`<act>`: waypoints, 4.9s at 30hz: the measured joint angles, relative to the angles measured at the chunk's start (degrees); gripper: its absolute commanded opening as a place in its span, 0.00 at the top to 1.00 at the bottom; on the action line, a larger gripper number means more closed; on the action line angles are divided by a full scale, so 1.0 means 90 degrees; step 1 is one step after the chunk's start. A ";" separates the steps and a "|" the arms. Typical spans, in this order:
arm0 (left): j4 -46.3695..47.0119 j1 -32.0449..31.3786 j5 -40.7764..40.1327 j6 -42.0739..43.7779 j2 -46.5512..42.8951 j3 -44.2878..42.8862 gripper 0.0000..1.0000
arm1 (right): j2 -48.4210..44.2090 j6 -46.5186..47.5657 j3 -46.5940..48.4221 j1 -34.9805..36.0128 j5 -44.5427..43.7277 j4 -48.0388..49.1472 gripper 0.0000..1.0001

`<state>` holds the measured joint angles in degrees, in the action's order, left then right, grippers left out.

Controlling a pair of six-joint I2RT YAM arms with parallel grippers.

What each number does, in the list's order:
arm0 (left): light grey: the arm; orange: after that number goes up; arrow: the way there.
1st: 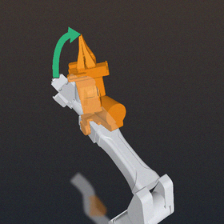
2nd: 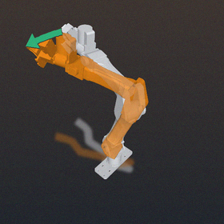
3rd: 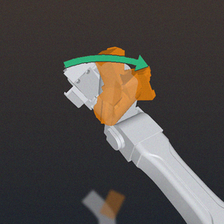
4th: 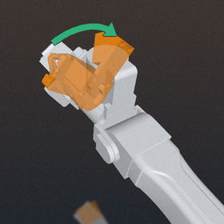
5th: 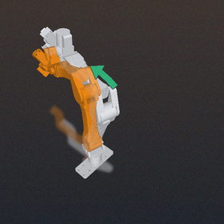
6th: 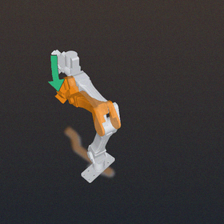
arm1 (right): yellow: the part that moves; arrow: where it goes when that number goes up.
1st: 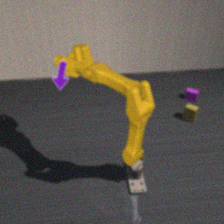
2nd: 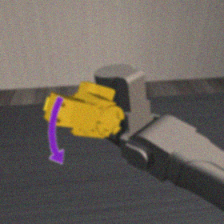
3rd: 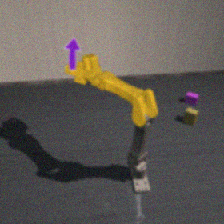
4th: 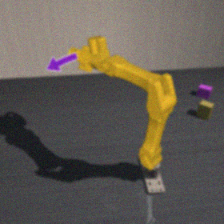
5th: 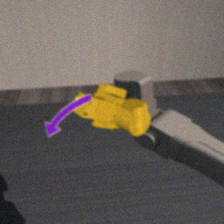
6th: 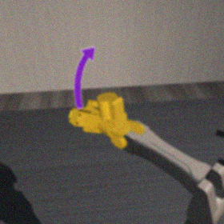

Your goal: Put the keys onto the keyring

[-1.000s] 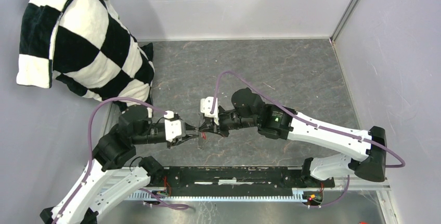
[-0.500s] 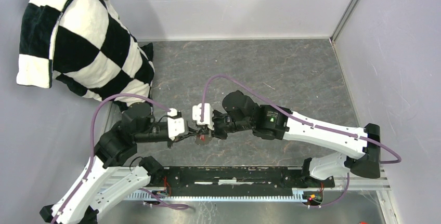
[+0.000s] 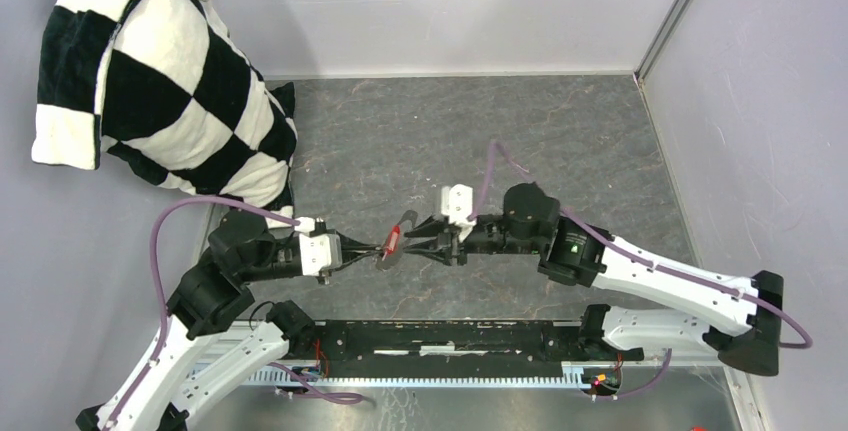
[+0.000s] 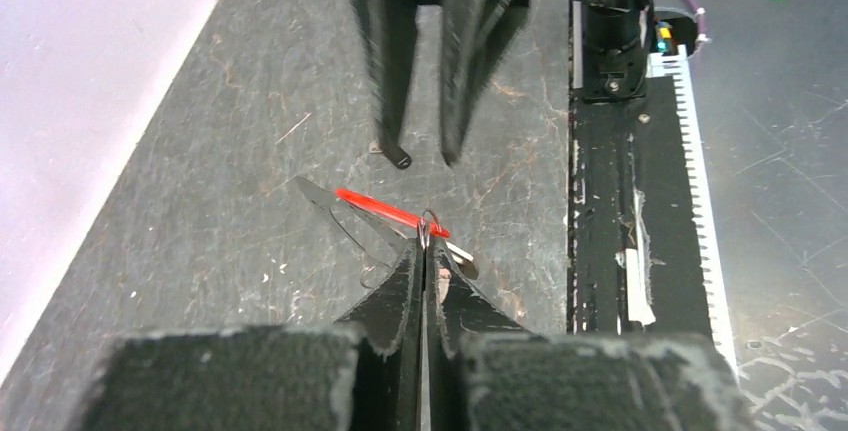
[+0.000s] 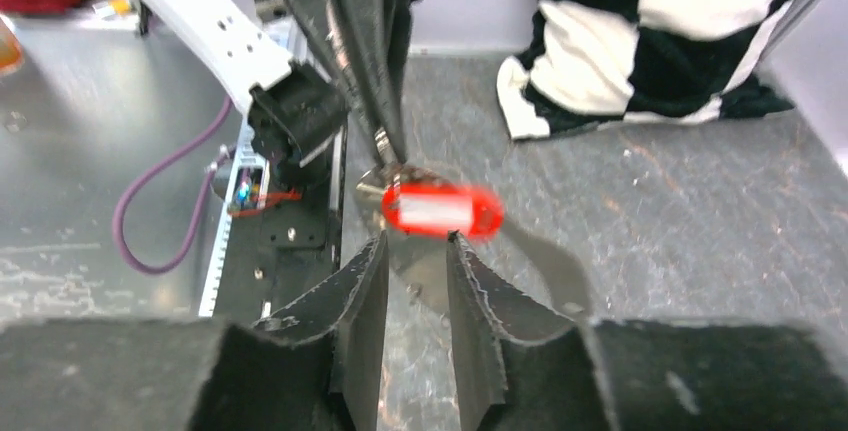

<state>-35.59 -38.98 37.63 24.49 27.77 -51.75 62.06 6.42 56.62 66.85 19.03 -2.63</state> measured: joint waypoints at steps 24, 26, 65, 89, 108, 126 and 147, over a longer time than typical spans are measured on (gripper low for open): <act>0.0265 0.0000 0.0648 -0.0240 0.0248 0.0000 0.98 | 0.0566 -0.1078 0.0124 -0.0772 0.2555 0.1389 0.71; 0.0321 0.0000 0.0648 -0.0267 0.0248 0.0000 0.98 | 0.0622 -0.1071 0.0124 -0.0770 0.2550 0.1379 0.71; -0.1275 0.0007 0.0311 0.1263 0.1183 -0.0631 0.97 | 0.2137 0.0850 0.3152 0.0136 0.0017 -0.3684 0.99; 0.0719 0.0000 -0.0007 -0.0039 0.0474 -0.0158 0.98 | -0.0063 -0.1161 0.0418 -0.1156 0.0755 -0.0168 0.52; 0.2161 0.0000 0.0381 -0.1462 0.0627 -0.0143 0.98 | 0.0017 -0.2042 0.0291 -0.1275 0.1865 0.1433 0.55; 0.2166 0.0000 0.0325 -0.1455 0.0537 -0.0146 0.98 | 0.0109 -0.2176 0.0090 -0.1280 0.1790 0.1311 0.78; 0.2193 0.0000 0.0168 -0.1304 0.0493 -0.0146 0.98 | 0.0109 -0.1768 0.0046 -0.1280 0.1664 0.0593 0.61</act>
<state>-15.86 -38.98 39.13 12.75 32.21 -53.06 63.05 -9.50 57.04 55.33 34.00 2.70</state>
